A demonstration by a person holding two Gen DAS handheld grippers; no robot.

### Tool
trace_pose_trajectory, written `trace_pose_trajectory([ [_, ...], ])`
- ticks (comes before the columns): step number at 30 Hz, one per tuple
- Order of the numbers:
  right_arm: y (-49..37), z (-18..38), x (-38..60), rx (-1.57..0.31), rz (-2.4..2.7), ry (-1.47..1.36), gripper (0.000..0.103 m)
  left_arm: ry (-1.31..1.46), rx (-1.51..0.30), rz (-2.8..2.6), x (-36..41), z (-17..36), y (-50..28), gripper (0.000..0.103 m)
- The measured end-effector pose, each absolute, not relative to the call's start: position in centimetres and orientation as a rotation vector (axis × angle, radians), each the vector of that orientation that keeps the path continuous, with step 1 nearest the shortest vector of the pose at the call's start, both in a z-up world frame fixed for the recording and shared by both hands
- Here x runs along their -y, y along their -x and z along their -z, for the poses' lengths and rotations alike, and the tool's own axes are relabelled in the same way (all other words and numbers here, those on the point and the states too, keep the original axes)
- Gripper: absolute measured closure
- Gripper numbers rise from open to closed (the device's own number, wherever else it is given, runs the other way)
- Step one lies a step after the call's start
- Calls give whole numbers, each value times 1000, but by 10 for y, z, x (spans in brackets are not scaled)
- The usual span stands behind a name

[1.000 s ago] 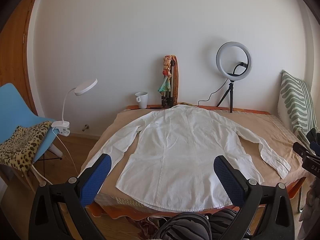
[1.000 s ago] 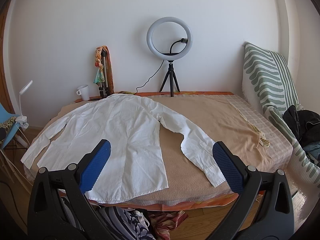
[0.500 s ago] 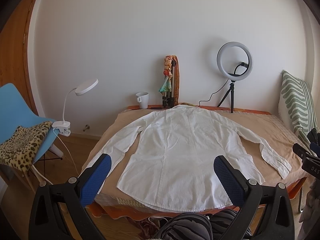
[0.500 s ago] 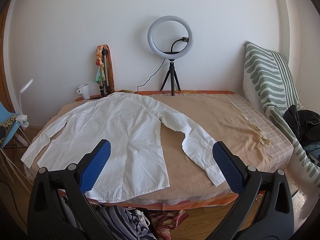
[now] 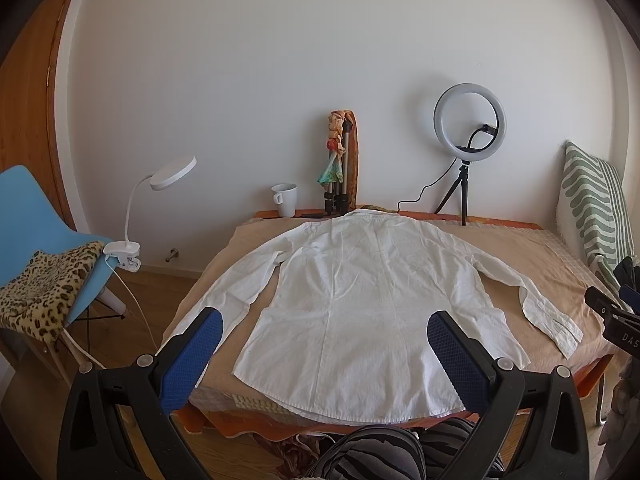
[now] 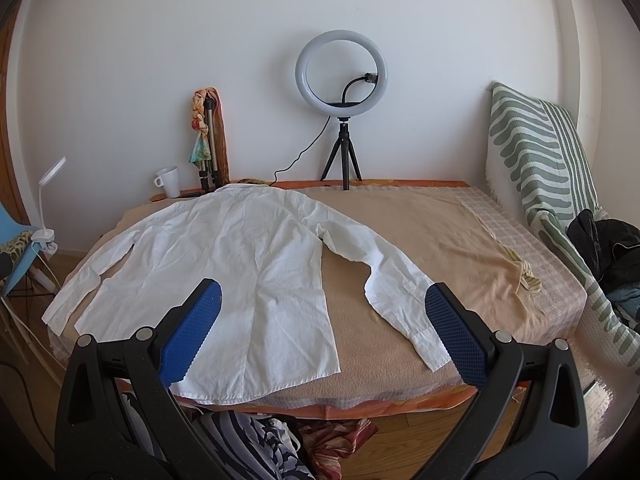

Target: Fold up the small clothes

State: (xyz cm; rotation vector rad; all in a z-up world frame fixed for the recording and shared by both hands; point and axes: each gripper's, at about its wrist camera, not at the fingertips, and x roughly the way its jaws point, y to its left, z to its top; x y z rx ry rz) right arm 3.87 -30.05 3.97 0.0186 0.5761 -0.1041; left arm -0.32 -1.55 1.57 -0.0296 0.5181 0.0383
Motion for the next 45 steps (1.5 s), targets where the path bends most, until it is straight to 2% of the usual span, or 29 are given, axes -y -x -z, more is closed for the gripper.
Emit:
trace_pose_trajectory([
  [16, -40, -37, 300, -572, 110, -14, 0, 13, -537, -46, 0, -6, -9, 0],
  [26, -55, -29, 290, -583, 97, -31, 0, 31, -586, 14, -71, 32, -41, 2],
  [28, -59, -26, 286, -593, 87, -38, 0, 58, -622, 7, -91, 41, -51, 7],
  [30, -64, -21, 283, -607, 72, -54, 0, 82, -649, 7, -111, 51, -61, 16],
  [36, -73, -13, 269, -630, 31, -62, 0, 210, -742, 59, -173, 88, -99, 25],
  [39, -73, -11, 258, -628, 28, -28, 0, 265, -778, 57, -203, 108, -122, 34],
  [45, -76, -6, 239, -649, 18, 36, 0, 301, -846, 57, -237, 141, -177, 37],
])
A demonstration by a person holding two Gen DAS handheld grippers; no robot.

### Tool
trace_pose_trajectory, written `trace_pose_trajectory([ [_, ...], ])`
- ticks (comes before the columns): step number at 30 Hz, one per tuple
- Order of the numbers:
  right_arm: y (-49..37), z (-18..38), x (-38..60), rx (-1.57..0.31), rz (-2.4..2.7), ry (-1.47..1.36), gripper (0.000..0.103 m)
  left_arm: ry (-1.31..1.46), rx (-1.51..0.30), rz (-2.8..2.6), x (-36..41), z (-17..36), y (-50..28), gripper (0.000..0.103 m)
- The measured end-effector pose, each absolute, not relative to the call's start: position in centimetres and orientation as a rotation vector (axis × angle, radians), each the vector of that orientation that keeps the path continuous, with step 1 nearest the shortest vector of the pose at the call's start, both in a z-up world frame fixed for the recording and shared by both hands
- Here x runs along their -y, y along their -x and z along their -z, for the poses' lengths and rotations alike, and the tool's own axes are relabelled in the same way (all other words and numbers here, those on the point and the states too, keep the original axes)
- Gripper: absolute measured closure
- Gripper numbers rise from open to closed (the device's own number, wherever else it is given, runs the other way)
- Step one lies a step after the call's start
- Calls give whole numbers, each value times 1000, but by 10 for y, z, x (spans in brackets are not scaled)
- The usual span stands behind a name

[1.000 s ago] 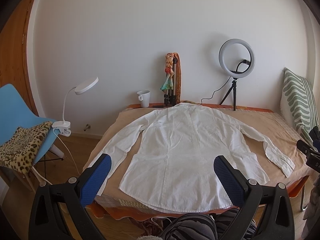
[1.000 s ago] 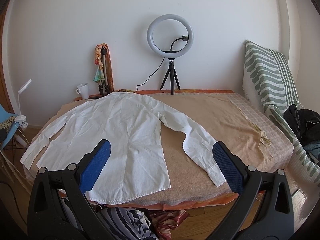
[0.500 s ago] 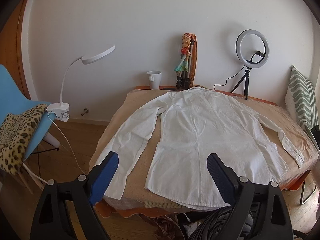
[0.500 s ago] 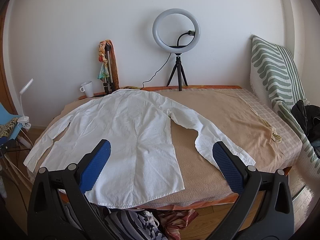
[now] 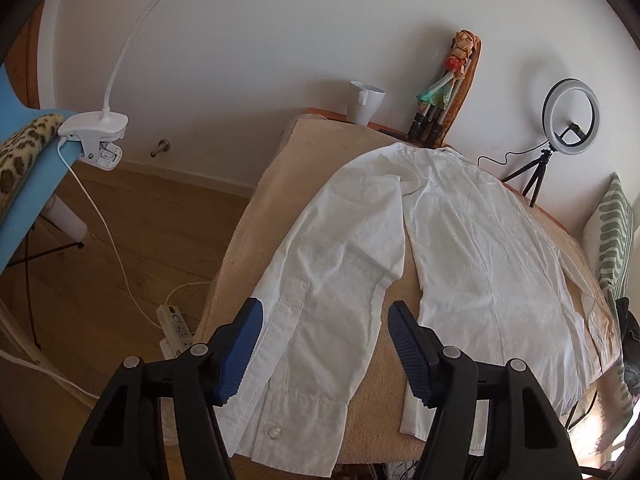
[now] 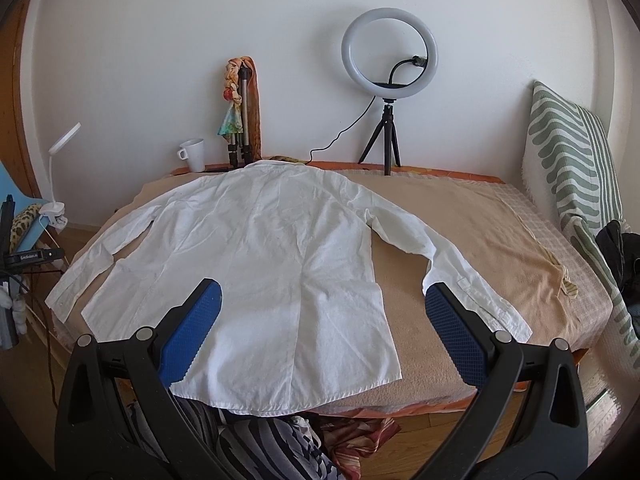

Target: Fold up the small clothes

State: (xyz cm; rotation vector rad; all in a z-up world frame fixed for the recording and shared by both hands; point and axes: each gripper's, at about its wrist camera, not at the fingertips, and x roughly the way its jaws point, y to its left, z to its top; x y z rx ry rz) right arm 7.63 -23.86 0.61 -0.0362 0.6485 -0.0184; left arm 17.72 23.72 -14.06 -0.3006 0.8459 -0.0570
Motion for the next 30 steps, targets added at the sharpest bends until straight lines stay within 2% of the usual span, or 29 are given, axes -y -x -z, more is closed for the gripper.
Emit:
trace_pose_trajectory([
  [13, -73, -10, 200, -681, 24, 106, 0, 293, -956, 95, -249, 185, -265, 37],
  [14, -72, -10, 197, -682, 28, 110, 0, 309, -960, 106, -252, 188, -267, 43],
  [17, -71, -13, 187, -686, 34, 120, 0, 376, -977, 127, -260, 196, -271, 67],
  [18, -71, -15, 183, -685, 37, 123, 0, 388, -965, 135, -262, 196, -270, 70],
  [21, -71, -19, 171, -682, 37, 133, 0, 400, -946, 181, -263, 193, -268, 98],
  [24, -69, -24, 157, -674, 25, 146, 0, 409, -907, 219, -262, 186, -265, 103],
  [30, -63, -28, 143, -643, 4, 173, 0, 401, -850, 273, -244, 158, -263, 103],
])
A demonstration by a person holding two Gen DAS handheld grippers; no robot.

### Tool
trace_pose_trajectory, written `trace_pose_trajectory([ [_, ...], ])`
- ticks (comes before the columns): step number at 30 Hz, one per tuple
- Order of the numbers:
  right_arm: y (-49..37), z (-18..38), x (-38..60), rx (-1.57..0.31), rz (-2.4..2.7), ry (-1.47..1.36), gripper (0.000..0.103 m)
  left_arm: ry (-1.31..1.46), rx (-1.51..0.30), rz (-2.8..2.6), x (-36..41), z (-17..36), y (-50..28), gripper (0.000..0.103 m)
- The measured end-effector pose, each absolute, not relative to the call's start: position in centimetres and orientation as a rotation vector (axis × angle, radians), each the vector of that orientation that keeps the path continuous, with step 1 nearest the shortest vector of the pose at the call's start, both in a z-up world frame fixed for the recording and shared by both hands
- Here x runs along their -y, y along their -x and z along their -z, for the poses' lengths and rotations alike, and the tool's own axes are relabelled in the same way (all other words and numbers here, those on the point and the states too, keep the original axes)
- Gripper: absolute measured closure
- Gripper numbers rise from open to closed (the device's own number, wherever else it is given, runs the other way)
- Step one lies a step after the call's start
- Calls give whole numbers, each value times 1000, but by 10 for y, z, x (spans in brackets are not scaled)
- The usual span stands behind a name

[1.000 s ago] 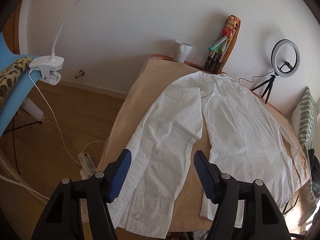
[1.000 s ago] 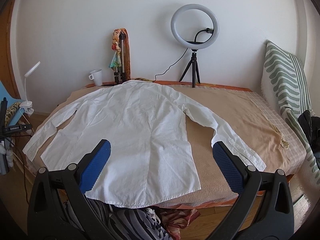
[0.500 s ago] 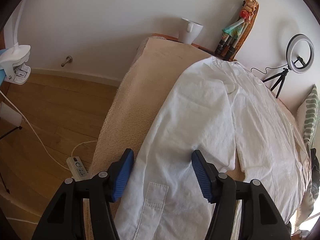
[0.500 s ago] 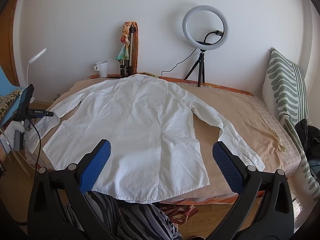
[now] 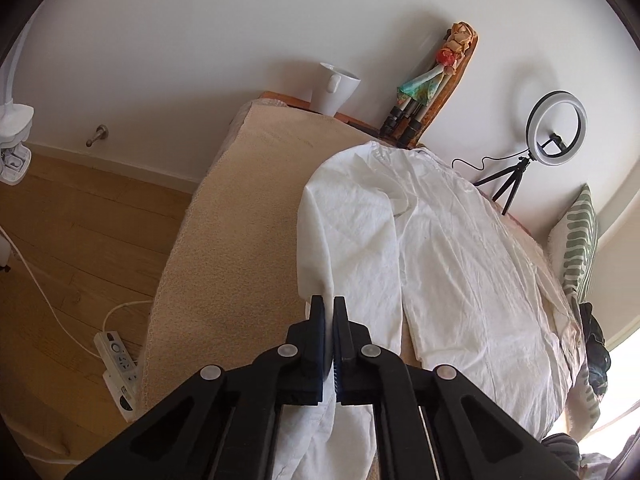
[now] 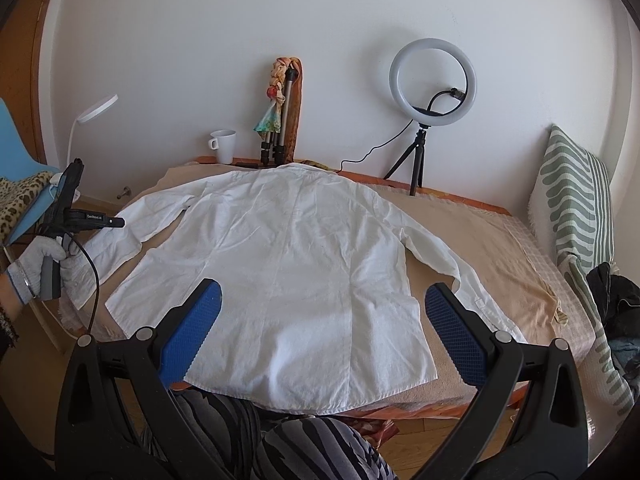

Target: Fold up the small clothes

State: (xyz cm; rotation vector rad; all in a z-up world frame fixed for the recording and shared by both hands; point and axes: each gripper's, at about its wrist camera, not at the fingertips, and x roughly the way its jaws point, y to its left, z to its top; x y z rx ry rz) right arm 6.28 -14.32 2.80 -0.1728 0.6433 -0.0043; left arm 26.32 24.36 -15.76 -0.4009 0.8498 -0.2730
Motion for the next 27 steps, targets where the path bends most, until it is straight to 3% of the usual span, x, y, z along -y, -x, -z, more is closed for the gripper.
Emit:
trace_pose_trajectory([
  [9, -85, -14, 154, -680, -41, 149, 0, 338, -780, 416, -162, 109, -259, 103],
  [14, -104, -4, 170, -716, -78, 72, 0, 256, -804, 489, -99, 109, -251, 103],
  [17, -113, 3, 175, -731, -106, 66, 0, 183, -842, 495, -73, 119, -241, 69],
  [23, -141, 14, 181, -751, -207, 47, 0, 180, -782, 452, -87, 106, -186, 62],
  [27, -174, 22, 173, -774, -323, 1, 1, 162, -743, 330, -122, 103, -144, 46],
])
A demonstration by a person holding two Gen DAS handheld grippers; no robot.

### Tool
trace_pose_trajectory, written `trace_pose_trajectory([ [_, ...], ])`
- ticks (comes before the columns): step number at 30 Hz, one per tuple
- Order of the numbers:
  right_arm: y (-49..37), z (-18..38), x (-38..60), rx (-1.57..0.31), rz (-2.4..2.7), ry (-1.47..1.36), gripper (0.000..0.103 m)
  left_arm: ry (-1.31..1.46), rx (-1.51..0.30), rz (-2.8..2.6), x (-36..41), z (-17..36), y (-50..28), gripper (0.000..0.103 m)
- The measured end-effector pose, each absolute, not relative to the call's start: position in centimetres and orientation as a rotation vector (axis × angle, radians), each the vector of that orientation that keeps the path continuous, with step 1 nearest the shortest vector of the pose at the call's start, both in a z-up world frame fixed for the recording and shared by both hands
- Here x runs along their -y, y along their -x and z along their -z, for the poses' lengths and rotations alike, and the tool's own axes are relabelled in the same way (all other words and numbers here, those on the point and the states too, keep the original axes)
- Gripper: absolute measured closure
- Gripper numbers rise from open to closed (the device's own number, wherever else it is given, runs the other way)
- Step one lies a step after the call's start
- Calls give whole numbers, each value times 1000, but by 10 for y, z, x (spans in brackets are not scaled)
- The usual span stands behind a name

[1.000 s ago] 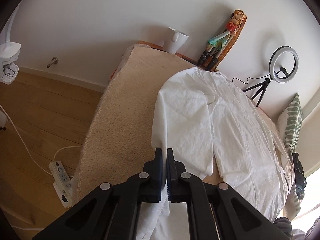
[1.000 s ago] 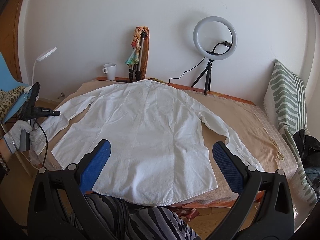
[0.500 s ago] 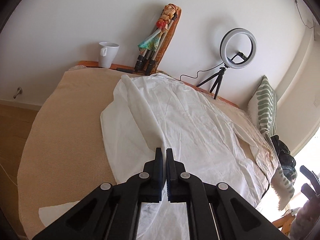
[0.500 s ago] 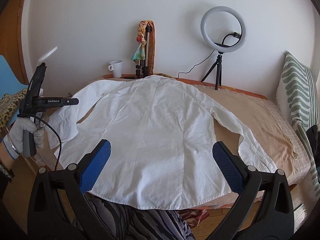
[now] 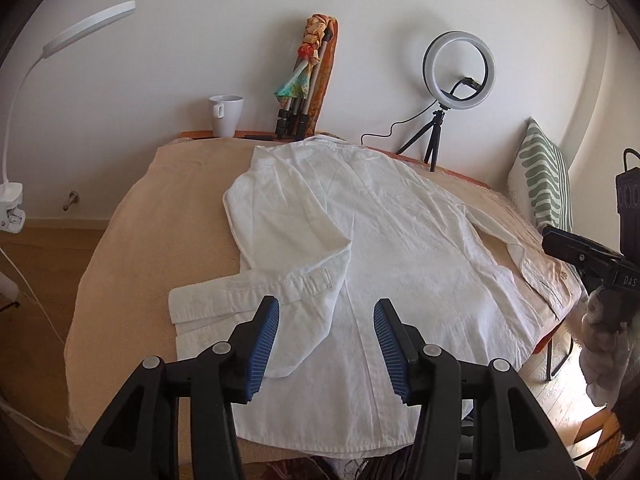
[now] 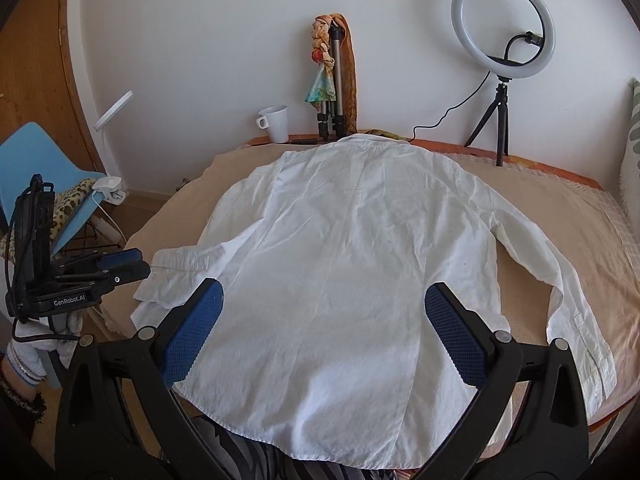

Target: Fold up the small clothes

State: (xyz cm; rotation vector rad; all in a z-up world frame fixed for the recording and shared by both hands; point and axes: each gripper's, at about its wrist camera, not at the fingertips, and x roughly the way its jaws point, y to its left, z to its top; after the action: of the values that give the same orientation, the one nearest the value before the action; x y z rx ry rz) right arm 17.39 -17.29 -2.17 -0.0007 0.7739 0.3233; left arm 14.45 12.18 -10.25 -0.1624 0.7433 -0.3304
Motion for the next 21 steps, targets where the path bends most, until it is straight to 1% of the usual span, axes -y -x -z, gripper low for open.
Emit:
trace_pose_trajectory([
  [1, -183, 25, 168, -787, -348, -5, 3, 147, -746, 294, -130, 105, -139, 45],
  [3, -204, 36, 155, -840, -398, -24, 17, 136, -774, 212, -146, 117, -136, 44],
  [6, -235, 57, 132, -935, -468, -64, 27, 251, -827, 160, -174, 138, -143, 44],
  [9, -261, 82, 113, -1023, -492, -110, 28, 367, -858, 151, -191, 157, -160, 42],
  [13, -283, 106, 99, -1098, -493, -184, 28, 384, -899, 94, -198, 176, -189, 42],
  [16, -294, 118, 96, -1135, -495, -236, 29, 447, -918, 120, -199, 188, -203, 47],
  [17, -296, 120, 95, -1144, -496, -248, 29, 446, -913, 116, -199, 189, -205, 52],
  [19, -303, 125, 94, -1158, -496, -263, 29, 432, -896, 112, -196, 191, -207, 71],
  [20, -306, 128, 93, -1165, -494, -268, 29, 428, -896, 118, -195, 191, -208, 83],
  [21, -309, 131, 92, -1174, -495, -275, 29, 423, -891, 124, -193, 192, -208, 92],
])
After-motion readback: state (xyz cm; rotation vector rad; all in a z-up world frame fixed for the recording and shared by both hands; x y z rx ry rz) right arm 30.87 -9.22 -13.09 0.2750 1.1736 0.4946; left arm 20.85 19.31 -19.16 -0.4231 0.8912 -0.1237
